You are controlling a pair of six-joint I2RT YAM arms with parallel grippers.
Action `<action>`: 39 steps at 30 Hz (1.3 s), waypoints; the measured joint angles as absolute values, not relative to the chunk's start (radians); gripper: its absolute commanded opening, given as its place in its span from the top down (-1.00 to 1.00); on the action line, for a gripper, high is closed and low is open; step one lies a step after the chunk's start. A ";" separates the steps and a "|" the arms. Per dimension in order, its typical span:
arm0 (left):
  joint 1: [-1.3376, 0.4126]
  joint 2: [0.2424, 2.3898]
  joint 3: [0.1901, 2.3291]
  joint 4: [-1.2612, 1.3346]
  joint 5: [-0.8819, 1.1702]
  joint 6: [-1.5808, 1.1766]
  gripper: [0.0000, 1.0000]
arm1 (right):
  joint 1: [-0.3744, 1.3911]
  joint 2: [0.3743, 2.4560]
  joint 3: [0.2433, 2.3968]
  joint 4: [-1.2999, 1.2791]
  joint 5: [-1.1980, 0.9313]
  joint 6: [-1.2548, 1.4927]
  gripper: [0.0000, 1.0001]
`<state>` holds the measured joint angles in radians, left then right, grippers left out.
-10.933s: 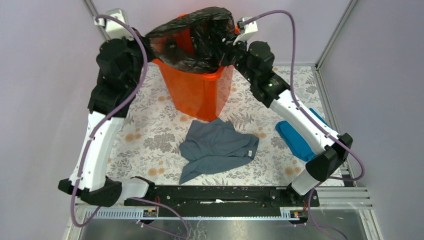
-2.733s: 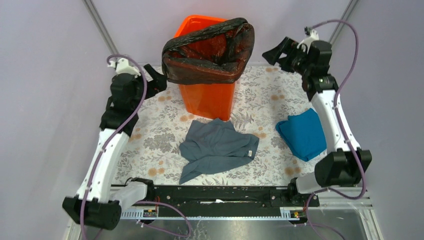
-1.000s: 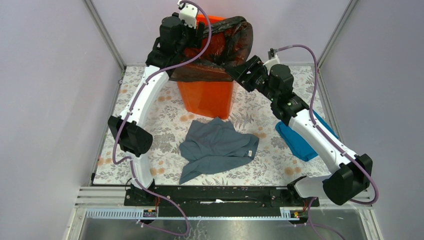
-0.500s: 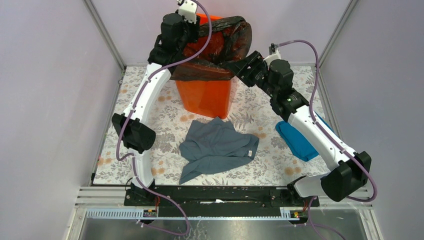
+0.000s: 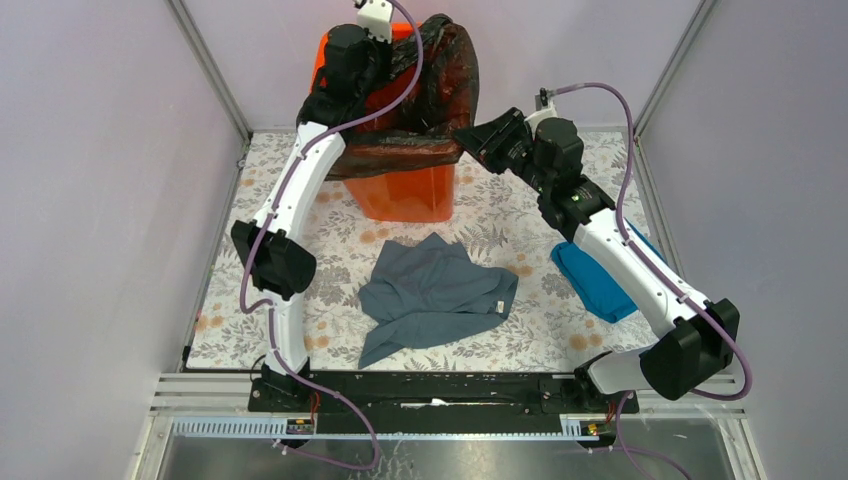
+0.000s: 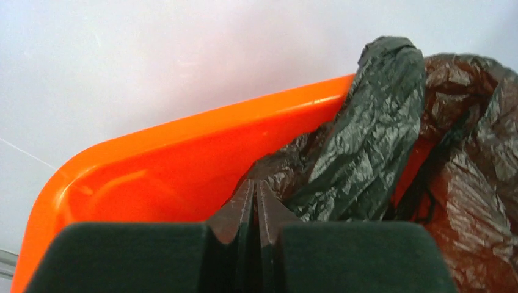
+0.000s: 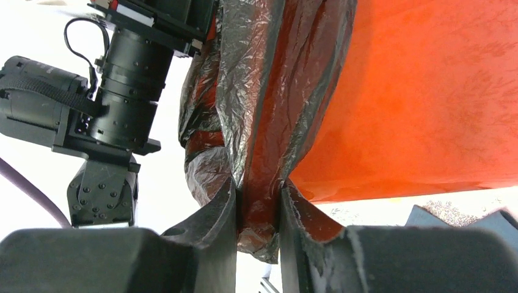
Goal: Put the trash bags into the trash bin
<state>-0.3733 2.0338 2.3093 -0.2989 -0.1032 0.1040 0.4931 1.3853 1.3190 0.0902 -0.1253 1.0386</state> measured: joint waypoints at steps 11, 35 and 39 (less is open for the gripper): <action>-0.337 2.023 2.290 -0.205 -0.127 0.036 1.00 | 0.240 1.358 1.280 0.080 -0.359 1.070 1.00; -0.405 1.950 2.301 -0.355 0.180 0.067 -0.98 | 0.170 1.288 1.199 0.126 -0.514 1.005 1.00; -0.486 1.950 2.291 -0.383 0.103 0.154 -0.98 | 0.170 1.286 1.197 0.126 -0.519 0.999 1.00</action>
